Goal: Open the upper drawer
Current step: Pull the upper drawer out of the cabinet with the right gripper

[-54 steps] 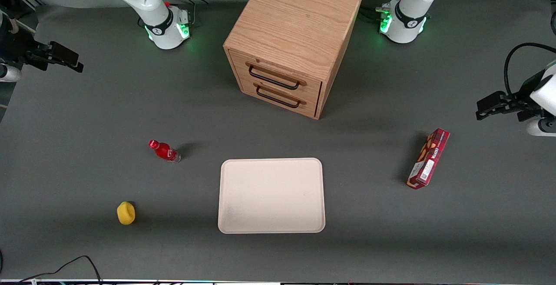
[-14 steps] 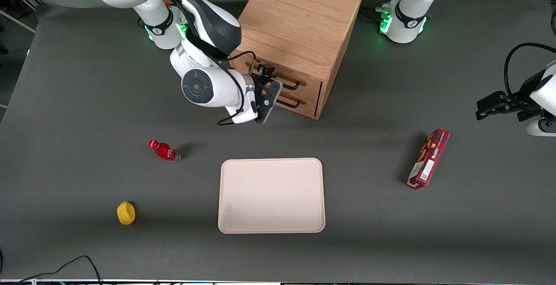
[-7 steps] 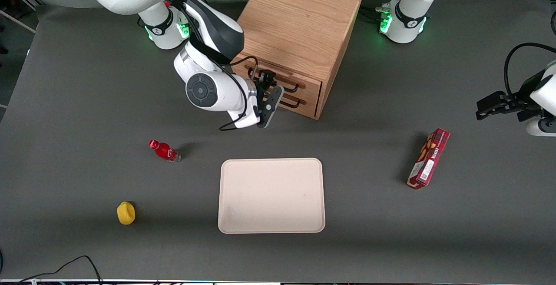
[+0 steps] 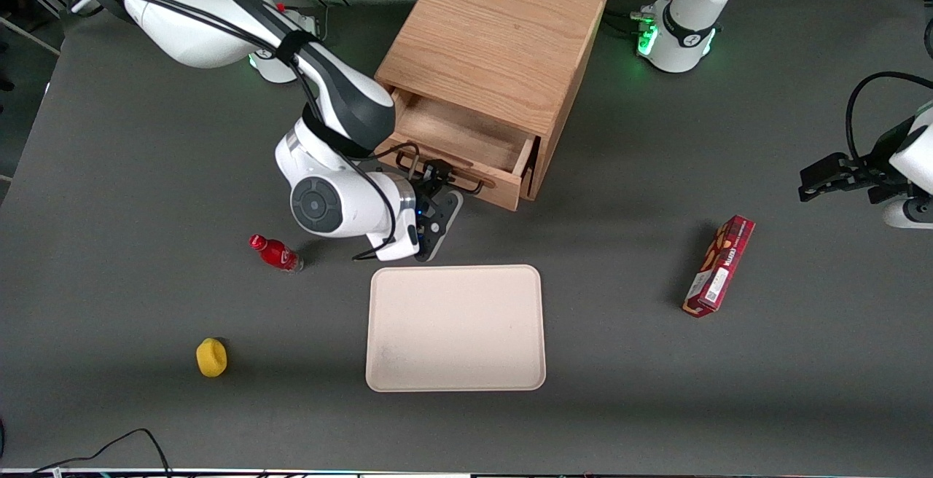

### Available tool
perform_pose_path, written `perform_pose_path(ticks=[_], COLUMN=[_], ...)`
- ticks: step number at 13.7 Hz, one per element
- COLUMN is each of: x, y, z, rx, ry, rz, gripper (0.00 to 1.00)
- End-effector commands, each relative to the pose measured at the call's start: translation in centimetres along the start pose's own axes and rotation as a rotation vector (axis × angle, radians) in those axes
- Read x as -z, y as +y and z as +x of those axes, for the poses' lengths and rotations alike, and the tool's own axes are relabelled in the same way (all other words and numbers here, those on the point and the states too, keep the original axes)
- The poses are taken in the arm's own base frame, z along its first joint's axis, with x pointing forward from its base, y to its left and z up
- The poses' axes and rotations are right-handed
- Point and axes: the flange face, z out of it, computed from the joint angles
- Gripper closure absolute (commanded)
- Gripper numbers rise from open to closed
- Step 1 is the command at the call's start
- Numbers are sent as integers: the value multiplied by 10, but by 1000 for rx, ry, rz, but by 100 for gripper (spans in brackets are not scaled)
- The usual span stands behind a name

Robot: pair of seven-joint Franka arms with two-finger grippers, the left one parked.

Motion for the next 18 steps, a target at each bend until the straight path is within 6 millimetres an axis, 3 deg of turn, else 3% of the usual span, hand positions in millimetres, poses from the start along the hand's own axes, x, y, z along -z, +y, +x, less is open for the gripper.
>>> perform_pose_path(ticks=[1,7,15,18], x=[17,45,89,117], y=[26,58,116,113], z=[5,7,-8,-13], rx=[-10,-37,12,26], ry=[8,57,106,105], rz=[-15,-28,-107,-96], gripper=[0,0,0,0])
